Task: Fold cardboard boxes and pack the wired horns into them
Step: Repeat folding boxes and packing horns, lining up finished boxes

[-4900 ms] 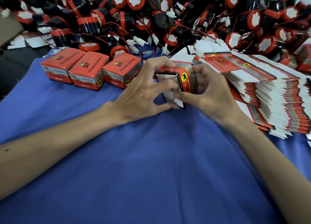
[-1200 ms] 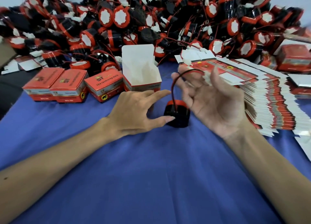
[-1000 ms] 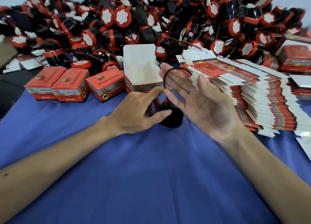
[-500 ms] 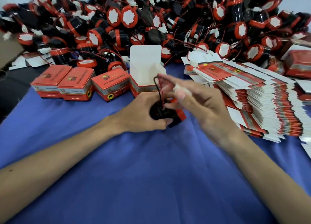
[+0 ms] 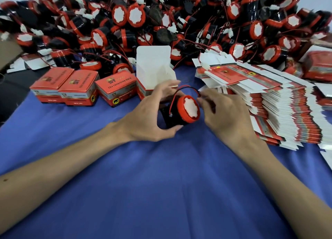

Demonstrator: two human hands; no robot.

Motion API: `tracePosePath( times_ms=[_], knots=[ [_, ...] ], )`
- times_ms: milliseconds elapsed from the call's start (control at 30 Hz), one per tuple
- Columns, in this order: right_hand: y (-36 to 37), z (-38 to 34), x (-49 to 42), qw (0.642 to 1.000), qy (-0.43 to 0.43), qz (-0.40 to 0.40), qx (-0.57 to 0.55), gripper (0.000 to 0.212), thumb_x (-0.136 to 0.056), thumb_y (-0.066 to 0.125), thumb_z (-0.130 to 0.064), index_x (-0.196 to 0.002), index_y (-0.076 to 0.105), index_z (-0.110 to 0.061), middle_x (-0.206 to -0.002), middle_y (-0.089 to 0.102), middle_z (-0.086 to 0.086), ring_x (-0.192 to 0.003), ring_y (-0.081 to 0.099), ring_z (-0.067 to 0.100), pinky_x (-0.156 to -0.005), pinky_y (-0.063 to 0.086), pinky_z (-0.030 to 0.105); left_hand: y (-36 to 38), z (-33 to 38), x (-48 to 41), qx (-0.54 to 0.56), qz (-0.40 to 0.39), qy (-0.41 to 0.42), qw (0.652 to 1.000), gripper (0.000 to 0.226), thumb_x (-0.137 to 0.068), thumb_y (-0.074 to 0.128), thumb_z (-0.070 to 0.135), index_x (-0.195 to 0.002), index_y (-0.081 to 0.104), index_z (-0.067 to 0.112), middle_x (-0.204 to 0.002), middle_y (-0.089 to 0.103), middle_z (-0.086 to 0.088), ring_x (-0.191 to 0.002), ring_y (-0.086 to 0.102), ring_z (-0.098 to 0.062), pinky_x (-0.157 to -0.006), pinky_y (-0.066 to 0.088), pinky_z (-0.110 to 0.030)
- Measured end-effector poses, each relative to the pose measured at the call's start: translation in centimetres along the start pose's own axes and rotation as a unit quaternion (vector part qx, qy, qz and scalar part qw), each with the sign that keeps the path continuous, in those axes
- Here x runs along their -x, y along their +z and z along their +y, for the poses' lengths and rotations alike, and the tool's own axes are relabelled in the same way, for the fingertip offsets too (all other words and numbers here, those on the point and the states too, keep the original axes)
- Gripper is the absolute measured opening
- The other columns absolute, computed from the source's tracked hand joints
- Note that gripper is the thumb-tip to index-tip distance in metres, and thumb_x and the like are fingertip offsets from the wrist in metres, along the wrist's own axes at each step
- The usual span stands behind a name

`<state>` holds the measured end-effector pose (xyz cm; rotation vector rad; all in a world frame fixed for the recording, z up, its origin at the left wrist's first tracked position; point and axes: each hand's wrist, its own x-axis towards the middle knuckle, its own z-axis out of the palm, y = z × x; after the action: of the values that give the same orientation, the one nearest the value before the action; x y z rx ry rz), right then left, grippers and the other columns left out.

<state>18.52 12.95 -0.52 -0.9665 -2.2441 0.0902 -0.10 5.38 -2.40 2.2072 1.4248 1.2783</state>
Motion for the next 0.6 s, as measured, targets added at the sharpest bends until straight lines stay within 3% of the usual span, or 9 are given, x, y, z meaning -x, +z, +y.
tracePosePath(
  times_ms=[100, 167, 300, 400, 533, 600],
  knots=[
    [-0.1, -0.1, -0.1, 0.999, -0.007, -0.025, -0.044, 0.021, -0.091, 0.061, -0.011, -0.109, 0.069, -0.006, -0.084, 0.074, 0.012, -0.076, 0.067, 0.030, -0.071, 0.053, 0.039, -0.2, -0.2, -0.1, -0.005, 0.043, 0.006, 0.999, 0.089, -0.070, 0.079, 0.014, -0.142, 0.025, 0.013, -0.128, 0.051, -0.003, -0.123, 0.051, -0.008, -0.107, 0.038, -0.022],
    [-0.3, -0.6, -0.2, 0.991, -0.015, -0.036, -0.130, 0.026, -0.089, 0.061, 0.000, -0.114, 0.067, -0.003, -0.079, 0.074, 0.010, -0.070, 0.065, 0.011, -0.072, 0.050, 0.018, -0.3, -0.2, -0.4, -0.068, 0.064, 0.034, 0.995, 0.078, -0.070, 0.078, 0.013, -0.136, 0.039, 0.001, -0.126, 0.047, -0.005, -0.120, 0.047, -0.008, -0.105, 0.036, -0.018],
    [-0.9, -1.7, 0.1, 0.975, -0.048, -0.044, -0.212, 0.031, -0.087, 0.061, 0.002, -0.117, 0.066, -0.003, -0.081, 0.065, 0.015, -0.066, 0.061, 0.016, -0.064, 0.048, 0.015, -0.2, 0.2, -0.5, -0.112, 0.110, 0.027, 0.987, 0.068, -0.067, 0.080, 0.014, -0.124, 0.052, -0.009, -0.119, 0.048, -0.012, -0.114, 0.047, -0.011, -0.102, 0.037, -0.017],
    [-1.2, -1.5, 0.0, 0.970, -0.058, -0.087, -0.219, 0.040, -0.083, 0.063, -0.014, -0.121, 0.063, -0.002, -0.085, 0.056, 0.012, -0.077, 0.053, 0.014, -0.071, 0.043, 0.006, -0.4, 0.2, -0.7, -0.117, 0.125, 0.005, 0.985, 0.065, -0.071, 0.080, 0.016, -0.124, 0.053, -0.010, -0.120, 0.055, -0.018, -0.115, 0.051, -0.016, -0.102, 0.039, -0.020],
    [-0.9, -1.8, 0.4, 0.977, -0.024, -0.135, -0.161, 0.058, -0.081, 0.064, -0.052, -0.120, 0.065, -0.008, -0.108, 0.053, 0.007, -0.101, 0.050, 0.017, -0.087, 0.039, 0.017, -0.3, 0.1, -0.6, -0.148, 0.113, 0.034, 0.982, 0.061, -0.077, 0.075, 0.017, -0.126, 0.053, -0.011, -0.123, 0.057, -0.021, -0.118, 0.052, -0.019, -0.104, 0.038, -0.018],
    [-0.4, -2.5, 0.7, 0.975, 0.029, -0.147, -0.161, 0.062, -0.076, 0.057, -0.058, -0.120, 0.066, -0.014, -0.113, 0.046, 0.001, -0.105, 0.047, 0.013, -0.090, 0.039, 0.020, -0.1, 0.0, -0.5, -0.176, 0.108, 0.056, 0.977, 0.060, -0.075, 0.079, 0.013, -0.124, 0.054, -0.011, -0.119, 0.058, -0.023, -0.114, 0.053, -0.020, -0.102, 0.039, -0.016]
  ],
)
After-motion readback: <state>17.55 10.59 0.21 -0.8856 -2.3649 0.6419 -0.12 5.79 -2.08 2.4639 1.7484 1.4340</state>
